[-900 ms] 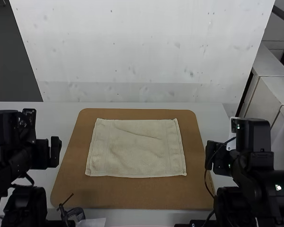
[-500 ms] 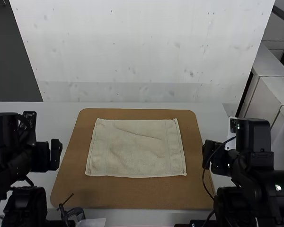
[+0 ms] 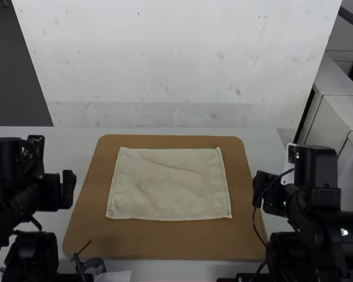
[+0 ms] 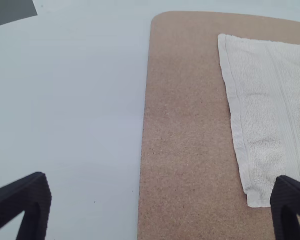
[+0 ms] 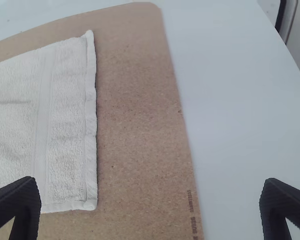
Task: Fold the towel.
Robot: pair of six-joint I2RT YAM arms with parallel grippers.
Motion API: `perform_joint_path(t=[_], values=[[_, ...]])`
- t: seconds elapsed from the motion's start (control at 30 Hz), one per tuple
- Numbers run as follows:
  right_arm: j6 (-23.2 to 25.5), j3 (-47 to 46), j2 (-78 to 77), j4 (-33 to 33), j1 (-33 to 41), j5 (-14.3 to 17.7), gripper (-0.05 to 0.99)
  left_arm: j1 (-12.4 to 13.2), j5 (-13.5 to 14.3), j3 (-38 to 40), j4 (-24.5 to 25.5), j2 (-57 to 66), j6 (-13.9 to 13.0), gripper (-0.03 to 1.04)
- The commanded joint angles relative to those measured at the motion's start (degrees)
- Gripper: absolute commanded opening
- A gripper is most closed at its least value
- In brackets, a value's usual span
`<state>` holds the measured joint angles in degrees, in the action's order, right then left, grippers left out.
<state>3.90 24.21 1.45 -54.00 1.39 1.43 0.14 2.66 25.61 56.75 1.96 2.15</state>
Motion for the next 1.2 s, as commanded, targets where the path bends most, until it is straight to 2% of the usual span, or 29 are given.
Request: perform_joint_path(t=[0.0, 0.13, 0.33, 0.4, 0.47, 0.57, 0.6, 0.7, 0.97, 1.17], values=[[0.8, 1.5, 6.5, 3.2, 0.0, -1.0, 0.95, -0.1, 0.2, 1.6, -2.8, 7.7, -1.2, 0.98], [0.8, 2.6, 18.1, 9.3, 0.5, -1.3, 0.95, -1.8, 0.0, 5.7, -5.1, 20.4, -1.2, 0.98], [1.2, 6.9, 39.7, 16.4, 1.0, -2.5, 0.95, -4.5, 0.6, 10.2, -11.1, 36.5, -1.1, 0.98], [1.7, 8.8, 45.7, 18.1, 1.0, -4.1, 0.95, -5.2, 0.7, 11.9, -12.5, 41.9, -0.4, 0.98], [1.8, 10.6, 50.9, 19.9, 1.3, -5.3, 0.95, -5.6, 2.0, 12.6, -14.9, 46.1, -0.4, 0.98], [1.8, 13.8, 59.5, 23.2, 2.9, -7.8, 0.96, -5.2, 2.7, 13.2, -18.1, 51.7, 1.7, 0.98], [1.6, 15.0, 62.4, 23.8, 3.4, -7.9, 0.96, -5.0, 2.7, 13.4, -18.2, 53.4, 2.9, 0.98], [1.5, 19.9, 72.3, 24.4, 5.6, -8.6, 0.96, -4.8, 2.7, 13.7, -20.2, 56.8, 4.4, 0.98], [-1.3, 33.8, 93.7, 26.2, 7.9, -7.3, 0.95, -4.2, 2.7, 18.7, -22.7, 64.9, 4.4, 0.98], [-1.7, 44.5, 105.8, 25.5, 8.6, -6.6, 0.92, -4.1, 2.3, 19.0, -24.7, 65.8, 4.5, 0.98]])
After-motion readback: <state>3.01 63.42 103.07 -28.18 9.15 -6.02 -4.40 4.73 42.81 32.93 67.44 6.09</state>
